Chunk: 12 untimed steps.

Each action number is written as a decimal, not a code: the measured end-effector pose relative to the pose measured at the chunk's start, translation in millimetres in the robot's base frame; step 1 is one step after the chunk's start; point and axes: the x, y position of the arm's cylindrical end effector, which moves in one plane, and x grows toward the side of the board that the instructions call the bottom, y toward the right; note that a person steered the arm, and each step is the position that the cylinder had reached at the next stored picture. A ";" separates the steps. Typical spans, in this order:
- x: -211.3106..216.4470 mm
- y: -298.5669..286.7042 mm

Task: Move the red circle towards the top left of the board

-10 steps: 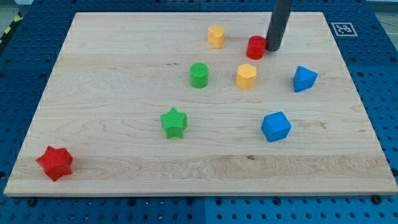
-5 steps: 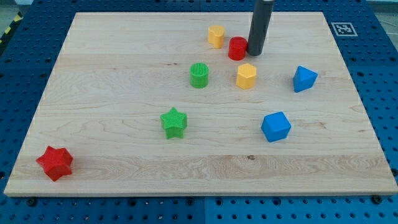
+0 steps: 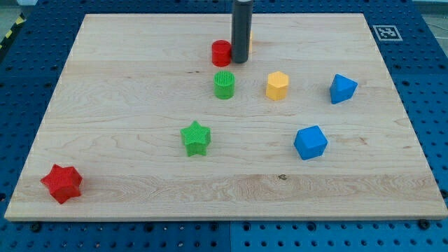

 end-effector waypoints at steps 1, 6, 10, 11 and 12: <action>0.0 -23.9; -32.4 -66.7; -41.0 -148.6; -41.0 -151.3; -41.0 -156.8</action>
